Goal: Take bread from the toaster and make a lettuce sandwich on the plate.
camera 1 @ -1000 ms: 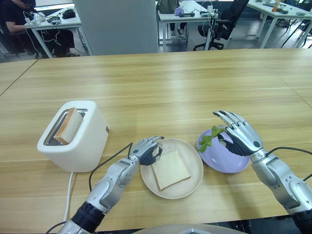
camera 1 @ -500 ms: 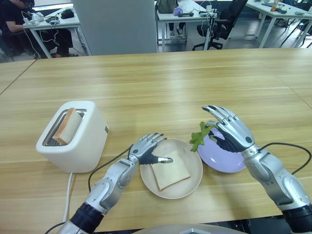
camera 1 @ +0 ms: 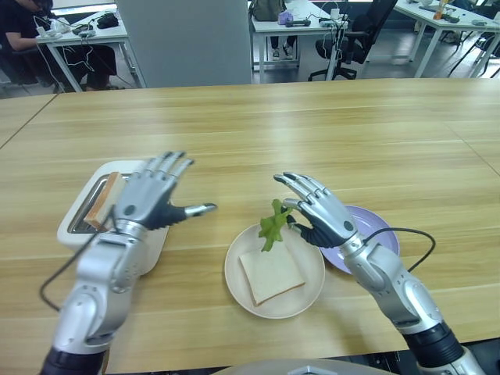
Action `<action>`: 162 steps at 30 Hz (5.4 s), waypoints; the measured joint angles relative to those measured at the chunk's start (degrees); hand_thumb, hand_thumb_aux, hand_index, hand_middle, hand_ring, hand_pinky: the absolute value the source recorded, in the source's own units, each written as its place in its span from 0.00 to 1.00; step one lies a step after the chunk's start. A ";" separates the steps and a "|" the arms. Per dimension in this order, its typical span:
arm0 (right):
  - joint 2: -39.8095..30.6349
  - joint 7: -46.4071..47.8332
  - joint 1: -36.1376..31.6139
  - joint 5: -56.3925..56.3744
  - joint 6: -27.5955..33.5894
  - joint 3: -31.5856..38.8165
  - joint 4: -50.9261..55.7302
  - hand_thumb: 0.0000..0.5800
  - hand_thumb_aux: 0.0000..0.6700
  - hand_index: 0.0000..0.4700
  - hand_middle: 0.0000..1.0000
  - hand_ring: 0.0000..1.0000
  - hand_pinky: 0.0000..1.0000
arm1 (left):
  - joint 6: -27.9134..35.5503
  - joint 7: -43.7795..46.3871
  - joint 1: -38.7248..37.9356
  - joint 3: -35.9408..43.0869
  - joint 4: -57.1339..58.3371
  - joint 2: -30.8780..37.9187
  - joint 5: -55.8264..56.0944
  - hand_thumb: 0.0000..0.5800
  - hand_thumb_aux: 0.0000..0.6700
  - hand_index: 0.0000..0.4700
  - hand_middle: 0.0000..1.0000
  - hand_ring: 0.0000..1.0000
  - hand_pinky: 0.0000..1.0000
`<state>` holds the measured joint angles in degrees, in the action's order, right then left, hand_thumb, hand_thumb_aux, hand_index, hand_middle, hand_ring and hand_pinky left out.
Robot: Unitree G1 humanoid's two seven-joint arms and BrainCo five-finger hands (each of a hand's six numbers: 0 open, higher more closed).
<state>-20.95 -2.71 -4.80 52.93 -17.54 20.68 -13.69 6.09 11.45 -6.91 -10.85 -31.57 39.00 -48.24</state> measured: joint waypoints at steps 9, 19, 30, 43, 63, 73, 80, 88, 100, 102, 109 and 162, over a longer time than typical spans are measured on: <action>6.56 -1.83 -0.84 1.98 0.57 7.41 8.43 1.00 1.00 0.98 0.00 0.00 0.00 | 1.47 1.92 -3.46 -11.76 -0.66 2.65 0.12 0.00 0.00 0.00 0.00 0.00 0.00; 9.51 -3.28 -1.94 2.50 1.59 11.19 11.30 1.00 1.00 0.98 0.00 0.00 0.00 | 1.73 2.63 -3.16 -12.17 0.15 2.67 -0.35 0.00 0.00 0.00 0.00 0.00 0.00; 1.47 -3.42 1.50 3.58 0.62 12.12 12.65 1.00 1.00 0.98 0.00 0.00 0.00 | 1.77 2.64 -3.88 -12.36 2.89 2.83 -0.41 0.00 0.00 0.00 0.00 0.00 0.00; -7.06 -4.50 2.86 6.60 0.75 10.43 12.30 1.00 1.00 0.98 0.00 0.00 0.00 | 7.45 6.01 -7.18 -12.50 9.44 5.00 -5.59 0.00 0.00 0.00 0.00 0.00 0.00; -10.30 -3.21 5.74 8.83 5.67 6.03 6.89 0.00 0.00 0.00 0.00 0.00 0.00 | 15.27 9.38 -1.64 -6.83 17.19 4.95 -7.90 0.00 0.00 0.00 0.00 0.00 0.00; -11.95 -1.11 9.82 5.83 5.63 2.52 2.13 0.00 0.00 0.00 0.00 0.00 0.00 | 16.42 13.78 0.17 -2.88 17.85 4.66 -3.56 1.00 1.00 0.98 0.00 0.00 0.00; -11.90 -0.86 11.70 4.52 5.52 0.70 0.56 0.00 0.00 0.00 0.00 0.00 0.00 | 16.75 11.08 2.12 -2.84 19.46 5.17 -2.50 1.00 1.00 0.98 0.00 0.00 0.00; -11.82 -1.06 11.94 3.65 4.63 -0.82 -1.17 0.00 0.00 0.00 0.00 0.00 0.00 | 13.04 4.41 7.73 -5.13 15.33 5.26 0.97 1.00 1.00 0.98 1.00 1.00 1.00; -12.62 -3.59 13.96 1.26 1.15 -5.44 -4.22 0.00 0.00 0.00 0.00 0.00 0.00 | 7.37 4.24 13.40 -10.16 4.60 10.26 6.59 1.00 1.00 0.98 1.00 1.00 1.00; -13.28 -4.71 14.24 0.65 -0.58 -6.47 -5.33 0.00 0.00 0.00 0.00 0.00 0.00 | 7.67 6.08 15.16 -10.10 1.64 8.90 9.21 1.00 1.00 0.98 1.00 1.00 1.00; -16.93 -11.48 17.87 -0.32 -9.60 -12.75 -10.44 0.00 0.00 0.00 0.00 0.00 0.00 | 18.35 14.94 16.59 -1.26 -9.35 -6.43 23.87 1.00 1.00 0.98 1.00 1.00 1.00; -13.93 1.64 18.00 5.79 -9.55 3.56 3.27 0.00 0.00 0.00 0.00 0.00 0.00 | -2.29 -13.43 9.01 41.26 16.50 -9.16 -17.41 0.00 0.00 0.00 0.00 0.00 0.00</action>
<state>-34.88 -1.07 13.21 58.72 -27.08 24.24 -10.42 3.80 -1.98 2.10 30.40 -15.07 29.84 -65.65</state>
